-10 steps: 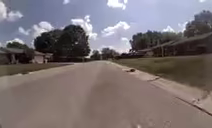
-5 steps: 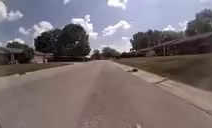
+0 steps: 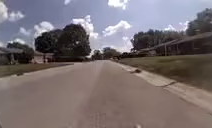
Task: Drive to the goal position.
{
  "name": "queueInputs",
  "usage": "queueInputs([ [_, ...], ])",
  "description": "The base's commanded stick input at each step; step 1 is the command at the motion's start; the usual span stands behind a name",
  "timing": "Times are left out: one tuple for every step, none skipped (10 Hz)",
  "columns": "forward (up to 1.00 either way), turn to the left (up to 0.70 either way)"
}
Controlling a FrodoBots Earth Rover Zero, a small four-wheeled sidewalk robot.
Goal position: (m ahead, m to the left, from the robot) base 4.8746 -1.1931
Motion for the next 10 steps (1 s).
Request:
queueInputs([
  [0.70, 0.00],
  [0.70, 0.00],
  [0.70, 0.00],
  [0.70, 0.00],
  [0.70, 0.00],
  [0.70, 0.00],
  [0.70, 0.00],
  [0.70, 0.00],
  [0.70, 0.00],
  [0.70, 0.00],
])
